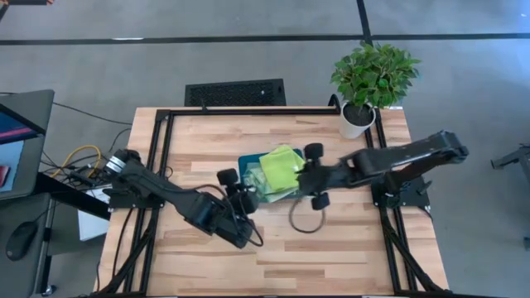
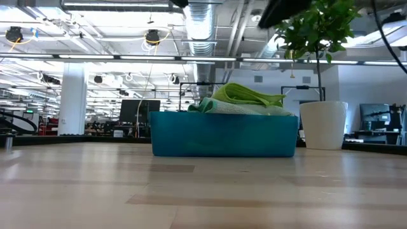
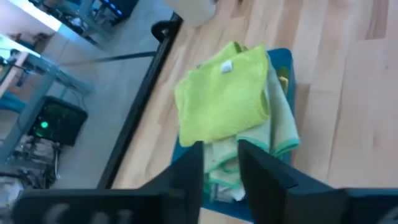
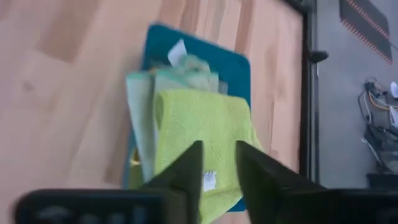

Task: Fold microfiber towels
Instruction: Return to Home Position

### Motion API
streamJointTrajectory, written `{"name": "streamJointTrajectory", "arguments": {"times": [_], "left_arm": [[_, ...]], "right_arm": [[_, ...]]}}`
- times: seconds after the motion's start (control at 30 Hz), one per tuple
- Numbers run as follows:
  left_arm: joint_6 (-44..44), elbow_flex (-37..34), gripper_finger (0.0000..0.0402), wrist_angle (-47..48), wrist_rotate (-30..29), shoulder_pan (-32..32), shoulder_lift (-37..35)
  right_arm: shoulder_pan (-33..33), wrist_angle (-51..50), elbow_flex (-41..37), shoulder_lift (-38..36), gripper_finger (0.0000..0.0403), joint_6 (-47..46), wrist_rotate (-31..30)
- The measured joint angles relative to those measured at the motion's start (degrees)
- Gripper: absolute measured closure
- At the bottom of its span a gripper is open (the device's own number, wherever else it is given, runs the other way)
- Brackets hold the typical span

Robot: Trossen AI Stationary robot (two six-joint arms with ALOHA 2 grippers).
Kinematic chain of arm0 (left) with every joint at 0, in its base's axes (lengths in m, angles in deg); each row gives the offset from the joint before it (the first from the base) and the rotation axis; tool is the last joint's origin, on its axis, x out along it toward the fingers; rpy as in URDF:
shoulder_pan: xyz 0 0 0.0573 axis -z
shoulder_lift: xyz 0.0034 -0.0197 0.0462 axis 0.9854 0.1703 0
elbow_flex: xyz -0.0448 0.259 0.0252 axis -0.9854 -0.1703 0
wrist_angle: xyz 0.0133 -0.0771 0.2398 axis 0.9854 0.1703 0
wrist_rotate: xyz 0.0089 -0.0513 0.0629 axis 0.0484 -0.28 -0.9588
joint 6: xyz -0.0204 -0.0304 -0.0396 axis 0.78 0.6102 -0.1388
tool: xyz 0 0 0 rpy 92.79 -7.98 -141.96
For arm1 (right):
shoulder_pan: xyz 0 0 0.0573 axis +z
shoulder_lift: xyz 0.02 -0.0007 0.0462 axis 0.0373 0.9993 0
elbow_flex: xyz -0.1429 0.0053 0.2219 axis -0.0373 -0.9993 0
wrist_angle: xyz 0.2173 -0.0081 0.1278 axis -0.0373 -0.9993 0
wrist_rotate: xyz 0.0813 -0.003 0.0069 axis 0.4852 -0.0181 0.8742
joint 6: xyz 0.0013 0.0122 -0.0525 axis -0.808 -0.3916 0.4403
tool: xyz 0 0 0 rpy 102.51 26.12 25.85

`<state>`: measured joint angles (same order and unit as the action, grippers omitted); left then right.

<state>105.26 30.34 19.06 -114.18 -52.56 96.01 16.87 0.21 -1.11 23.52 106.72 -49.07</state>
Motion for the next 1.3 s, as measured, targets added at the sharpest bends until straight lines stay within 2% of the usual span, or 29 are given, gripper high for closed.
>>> {"name": "streamJointTrajectory", "arguments": {"times": [0.17, 0.4, 0.53, 0.7, 0.8, 1.07, 1.3], "left_arm": [[-4.38, 0.00, 0.0384, 1.89, 0.00, -0.61, -3.74], [-9.05, -2.63, 0.0400, 2.97, 5.91, -4.32, -9.88], [-14.70, -11.64, 0.0401, -7.27, 13.39, -7.46, -15.94], [-22.71, -26.97, 0.0401, -28.99, 26.83, -12.22, -26.62], [-24.54, -35.99, 0.0401, -40.26, 31.42, -15.35, -33.09], [-26.66, -54.66, 0.0401, -56.25, 32.34, -20.44, -48.31], [-26.69, -64.48, 0.0401, -59.12, 32.02, -21.84, -61.06]], "right_arm": [[3.45, -2.54, 0.00, -8.11, 0.0384, -5.26, 0.02], [7.53, -4.14, -0.77, -18.45, 0.0380, -9.02, 2.44], [10.09, 0.04, -7.10, -25.20, 0.0396, -8.71, 4.28], [13.13, 6.83, -15.83, -33.76, 0.0387, -10.36, 4.75], [14.49, 12.56, -21.70, -39.06, 0.0386, -11.03, 4.85], [16.43, 25.10, -34.96, -50.29, 0.0395, -12.29, 4.73], [15.27, 30.16, -42.90, -57.52, 0.0385, -10.90, 4.17]]}}
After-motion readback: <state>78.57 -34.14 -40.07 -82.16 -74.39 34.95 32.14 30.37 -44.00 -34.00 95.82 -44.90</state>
